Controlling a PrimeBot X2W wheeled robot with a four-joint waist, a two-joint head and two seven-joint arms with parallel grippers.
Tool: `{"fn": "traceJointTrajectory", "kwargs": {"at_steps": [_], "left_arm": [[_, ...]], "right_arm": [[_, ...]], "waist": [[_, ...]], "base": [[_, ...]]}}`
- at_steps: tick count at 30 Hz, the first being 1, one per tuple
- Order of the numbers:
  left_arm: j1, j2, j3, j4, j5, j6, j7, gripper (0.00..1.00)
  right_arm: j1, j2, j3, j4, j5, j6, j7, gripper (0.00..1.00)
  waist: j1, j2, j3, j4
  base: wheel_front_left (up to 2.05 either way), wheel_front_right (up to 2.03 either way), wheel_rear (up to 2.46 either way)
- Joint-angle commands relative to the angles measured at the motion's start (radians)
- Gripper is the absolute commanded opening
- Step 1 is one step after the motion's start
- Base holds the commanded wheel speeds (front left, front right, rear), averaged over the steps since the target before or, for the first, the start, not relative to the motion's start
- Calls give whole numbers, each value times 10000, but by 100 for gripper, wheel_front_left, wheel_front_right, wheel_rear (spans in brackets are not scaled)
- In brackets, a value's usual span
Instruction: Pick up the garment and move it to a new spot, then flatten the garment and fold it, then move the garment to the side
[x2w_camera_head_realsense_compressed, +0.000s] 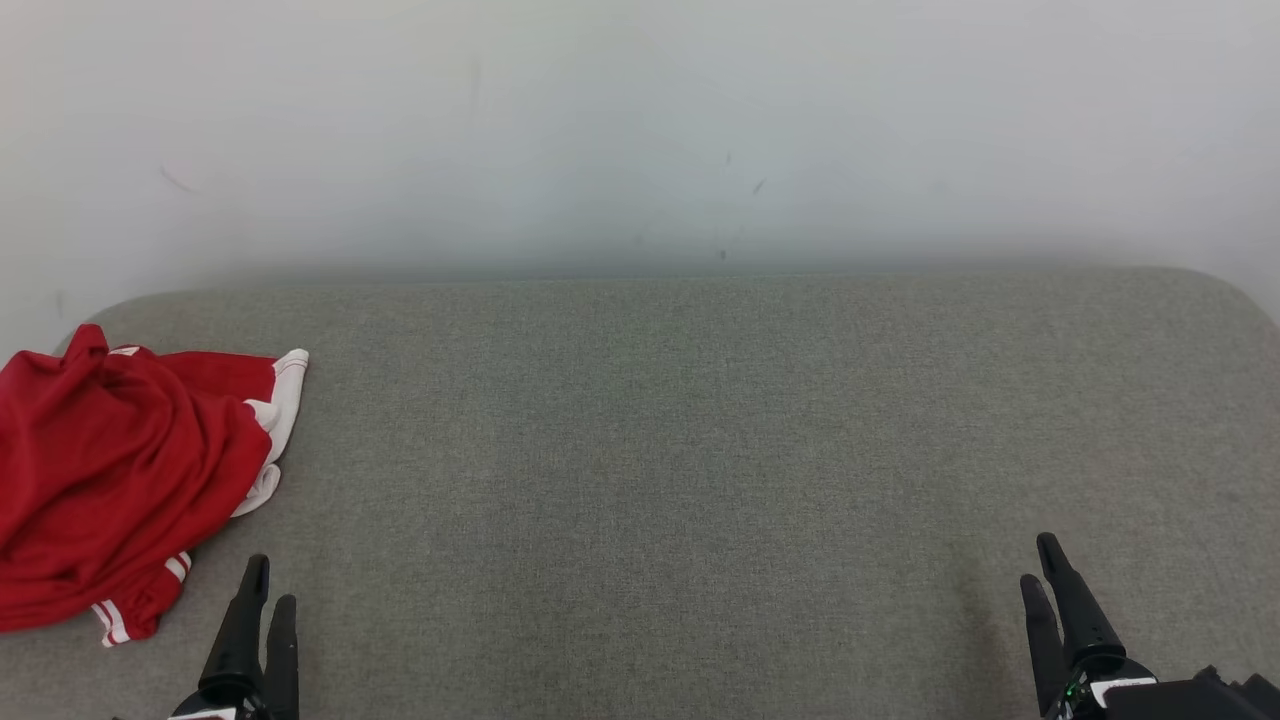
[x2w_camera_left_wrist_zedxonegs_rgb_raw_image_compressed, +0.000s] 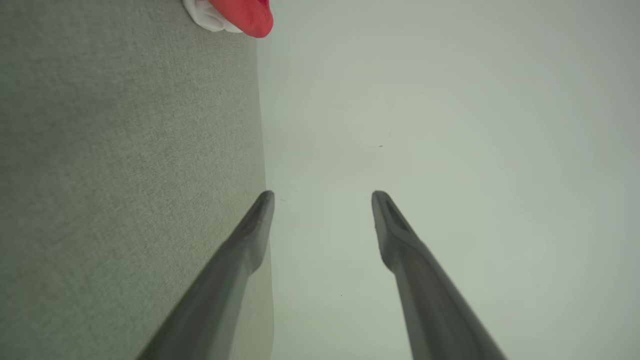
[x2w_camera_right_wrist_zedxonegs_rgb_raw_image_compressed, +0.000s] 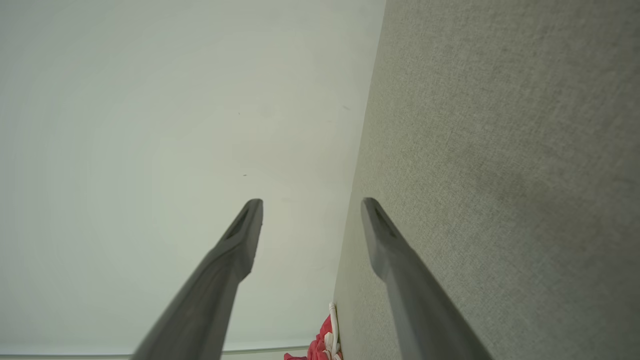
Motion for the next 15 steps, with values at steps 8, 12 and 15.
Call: {"fn": "traceJointTrajectory", "kwargs": {"at_steps": [8,12,15], "left_arm": [[-7,185,-183,-513,307,150,-314,100],[33,246,-284,-650,464,226,-460,100],[46,314,-388,-742,644,292,-561,100]], "right_arm": [[-404,-105,319,-174,-441,0,-335,100],[-479,-117,445,-156,-707,0,-461,100],[-529,-124,517,-134,-966,0,-543,100]], "waist": [[0,0,-14,2],[0,0,-23,4],[0,0,-28,11]], "base": [[0,0,0],[0,0,0],[0,0,0]]}}
